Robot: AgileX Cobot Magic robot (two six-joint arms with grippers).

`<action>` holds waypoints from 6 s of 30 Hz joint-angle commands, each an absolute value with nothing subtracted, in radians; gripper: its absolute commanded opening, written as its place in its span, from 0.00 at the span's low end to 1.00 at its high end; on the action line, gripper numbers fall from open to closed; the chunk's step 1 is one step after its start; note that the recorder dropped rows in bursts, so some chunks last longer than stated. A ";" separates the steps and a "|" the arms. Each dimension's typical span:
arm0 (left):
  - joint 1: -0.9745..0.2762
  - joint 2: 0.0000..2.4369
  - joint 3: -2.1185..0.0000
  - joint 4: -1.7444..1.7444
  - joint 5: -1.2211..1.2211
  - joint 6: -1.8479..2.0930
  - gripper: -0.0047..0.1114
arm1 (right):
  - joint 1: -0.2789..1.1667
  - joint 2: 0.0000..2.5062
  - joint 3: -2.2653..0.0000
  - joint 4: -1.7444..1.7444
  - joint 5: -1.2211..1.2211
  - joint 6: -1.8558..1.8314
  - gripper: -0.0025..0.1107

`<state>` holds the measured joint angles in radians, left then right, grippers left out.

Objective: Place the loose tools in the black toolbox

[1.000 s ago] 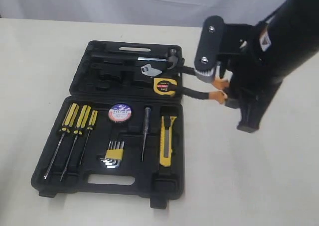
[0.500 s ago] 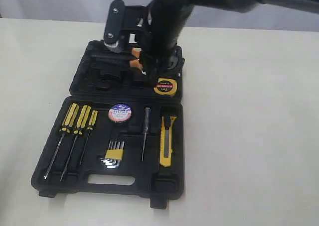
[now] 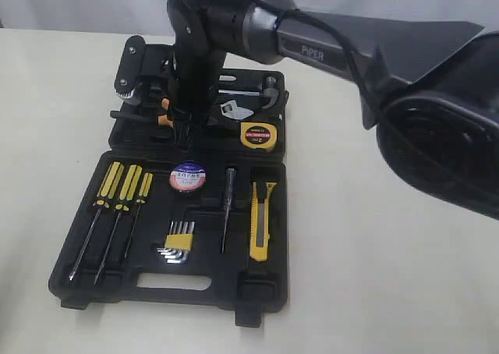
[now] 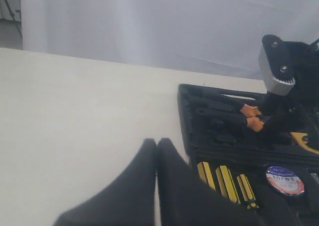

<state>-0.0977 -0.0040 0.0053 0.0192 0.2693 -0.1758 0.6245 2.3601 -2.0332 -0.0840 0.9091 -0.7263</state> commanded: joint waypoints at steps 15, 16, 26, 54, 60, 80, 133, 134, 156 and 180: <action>-0.103 0.000 0.000 0.023 0.269 -0.175 0.04 | 0.620 2.438 -2.047 -0.071 0.782 -0.730 0.02; -0.103 0.000 0.000 0.023 0.269 -0.175 0.04 | 0.620 2.438 -2.047 -0.071 0.782 -0.730 0.02; -0.103 0.000 0.000 0.023 0.269 -0.175 0.04 | 0.620 2.438 -2.047 -0.112 0.835 -0.730 0.02; -0.103 0.000 0.000 0.023 0.269 -0.175 0.04 | 0.664 2.379 -2.045 -0.189 0.754 -0.515 0.02; -0.103 0.000 0.000 0.023 0.269 -0.175 0.04 | 0.642 2.449 -2.045 -0.187 0.723 -0.436 0.02; -0.103 0.000 0.000 0.023 0.269 -0.175 0.04 | 0.716 2.267 -2.045 -0.189 0.922 -0.359 0.02; -0.103 0.000 0.000 0.023 0.269 -0.175 0.04 | 1.367 1.916 -1.023 -1.110 0.644 1.008 0.52; -0.103 0.000 0.000 0.023 0.269 -0.175 0.04 | 1.367 1.918 -1.023 -1.120 0.646 1.008 0.52; -0.103 0.000 0.000 0.023 0.269 -0.175 0.04 | 1.365 2.054 -1.023 -1.341 0.808 1.069 0.47; -0.103 0.000 0.000 0.023 0.269 -0.175 0.04 | 1.459 1.793 -1.025 -0.990 0.955 0.713 0.02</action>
<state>-0.0977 -0.0040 0.0053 0.0192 0.2693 -0.1758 1.4445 1.8856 -1.0220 -1.0869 0.9096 0.7537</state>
